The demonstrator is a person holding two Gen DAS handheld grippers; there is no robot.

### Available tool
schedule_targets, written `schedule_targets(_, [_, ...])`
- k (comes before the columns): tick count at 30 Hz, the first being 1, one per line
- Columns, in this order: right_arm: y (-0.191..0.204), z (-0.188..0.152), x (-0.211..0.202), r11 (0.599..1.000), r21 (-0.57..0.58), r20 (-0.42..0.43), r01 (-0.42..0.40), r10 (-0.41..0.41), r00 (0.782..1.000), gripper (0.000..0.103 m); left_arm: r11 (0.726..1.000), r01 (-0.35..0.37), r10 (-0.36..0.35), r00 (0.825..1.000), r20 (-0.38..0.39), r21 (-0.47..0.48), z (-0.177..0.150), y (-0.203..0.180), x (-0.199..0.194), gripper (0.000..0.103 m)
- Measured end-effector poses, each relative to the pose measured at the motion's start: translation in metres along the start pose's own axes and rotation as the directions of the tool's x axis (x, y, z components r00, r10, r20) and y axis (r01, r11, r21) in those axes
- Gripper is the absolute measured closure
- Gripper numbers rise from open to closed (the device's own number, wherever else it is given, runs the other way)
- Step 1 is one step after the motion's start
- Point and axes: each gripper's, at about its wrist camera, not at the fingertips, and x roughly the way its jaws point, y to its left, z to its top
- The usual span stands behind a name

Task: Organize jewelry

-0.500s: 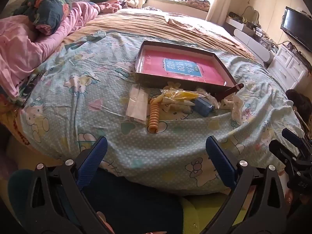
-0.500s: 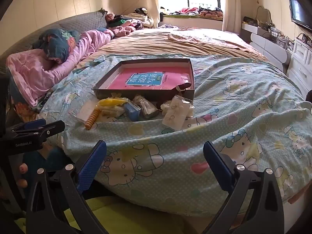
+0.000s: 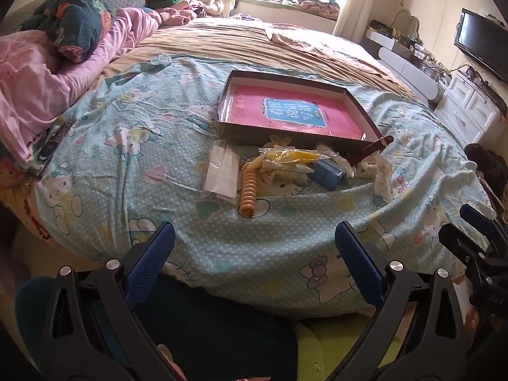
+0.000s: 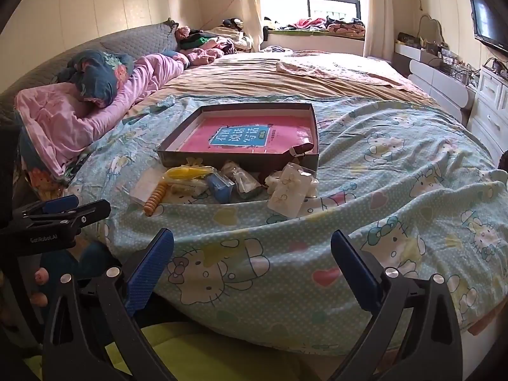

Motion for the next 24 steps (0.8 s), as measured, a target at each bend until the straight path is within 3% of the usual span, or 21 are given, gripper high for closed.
schedule_targets(24, [0.0025,0.0006,-0.0017,1.0,-0.002,0.003,0.001,-0.001,1.0,0.004,1.0,-0.004,0.004,1.0,0.008,0.009,0.0005,-0.0043,-0.0036,0.009])
